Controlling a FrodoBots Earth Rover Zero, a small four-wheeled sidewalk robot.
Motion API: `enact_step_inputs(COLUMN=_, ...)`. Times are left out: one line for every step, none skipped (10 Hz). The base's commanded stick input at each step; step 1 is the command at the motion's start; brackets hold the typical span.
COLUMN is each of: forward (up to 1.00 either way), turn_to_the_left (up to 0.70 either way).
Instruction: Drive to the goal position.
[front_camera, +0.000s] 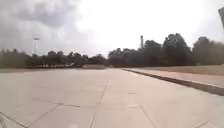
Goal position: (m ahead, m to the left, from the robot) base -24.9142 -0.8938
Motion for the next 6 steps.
enact_step_inputs(forward=1.0, turn_to_the_left=0.0)
enact_step_inputs(forward=1.0, turn_to_the_left=0.0)
enact_step_inputs(forward=1.0, turn_to_the_left=0.0)
enact_step_inputs(forward=0.66, turn_to_the_left=0.0)
enact_step_inputs(forward=0.0, turn_to_the_left=0.0)
enact_step_inputs(forward=0.0, turn_to_the_left=-0.07)
